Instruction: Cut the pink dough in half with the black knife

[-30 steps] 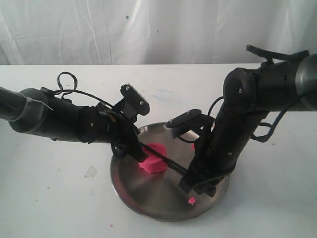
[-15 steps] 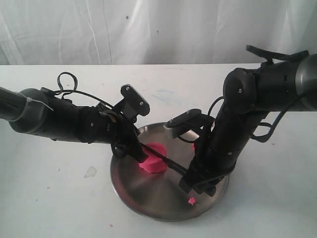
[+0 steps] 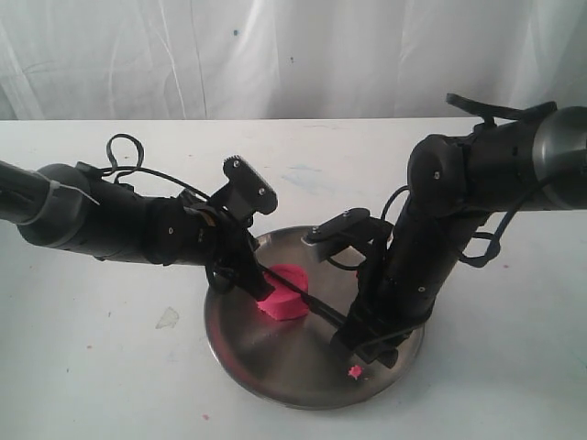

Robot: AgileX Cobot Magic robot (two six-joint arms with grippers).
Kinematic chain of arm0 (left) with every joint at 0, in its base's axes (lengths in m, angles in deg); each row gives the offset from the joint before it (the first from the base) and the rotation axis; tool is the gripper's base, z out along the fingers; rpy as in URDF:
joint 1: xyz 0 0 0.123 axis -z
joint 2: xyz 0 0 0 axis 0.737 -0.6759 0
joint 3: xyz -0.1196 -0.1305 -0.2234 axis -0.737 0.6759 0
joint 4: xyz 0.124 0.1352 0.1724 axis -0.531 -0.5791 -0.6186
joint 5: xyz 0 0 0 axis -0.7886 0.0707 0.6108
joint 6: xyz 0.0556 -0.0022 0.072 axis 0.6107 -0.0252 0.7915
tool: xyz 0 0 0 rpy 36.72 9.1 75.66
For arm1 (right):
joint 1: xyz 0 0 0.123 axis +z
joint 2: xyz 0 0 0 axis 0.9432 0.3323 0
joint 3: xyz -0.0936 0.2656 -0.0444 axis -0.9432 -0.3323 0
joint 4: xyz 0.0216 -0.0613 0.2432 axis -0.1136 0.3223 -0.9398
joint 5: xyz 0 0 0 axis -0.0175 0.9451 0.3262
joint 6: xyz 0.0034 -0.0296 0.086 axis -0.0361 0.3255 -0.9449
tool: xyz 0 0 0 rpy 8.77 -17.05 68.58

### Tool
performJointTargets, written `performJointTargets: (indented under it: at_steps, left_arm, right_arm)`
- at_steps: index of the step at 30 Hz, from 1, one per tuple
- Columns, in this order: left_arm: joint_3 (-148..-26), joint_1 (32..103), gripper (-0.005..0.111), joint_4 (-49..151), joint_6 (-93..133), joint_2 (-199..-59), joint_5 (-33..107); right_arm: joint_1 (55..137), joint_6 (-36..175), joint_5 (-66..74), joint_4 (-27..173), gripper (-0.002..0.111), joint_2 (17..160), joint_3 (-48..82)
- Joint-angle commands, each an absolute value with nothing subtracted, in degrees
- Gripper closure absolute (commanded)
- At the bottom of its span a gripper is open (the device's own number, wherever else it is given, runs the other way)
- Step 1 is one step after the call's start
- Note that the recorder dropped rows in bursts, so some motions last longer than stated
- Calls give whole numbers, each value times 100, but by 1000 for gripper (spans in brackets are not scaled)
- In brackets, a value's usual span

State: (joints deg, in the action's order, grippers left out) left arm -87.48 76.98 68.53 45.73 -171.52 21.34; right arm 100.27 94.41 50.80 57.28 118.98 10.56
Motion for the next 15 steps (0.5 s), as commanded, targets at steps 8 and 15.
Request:
performJointTargets:
  at_steps: [8, 15]
  left_arm:
    - [-8691, 7742, 107, 6881, 4514, -17202, 2453]
    - [-8691, 7742, 107, 6881, 4514, -17202, 2453]
  right_arm:
    - [10024, 9429, 4763, 5670, 108, 11919, 1104]
    - [10024, 9429, 4738, 5670, 108, 11919, 1104]
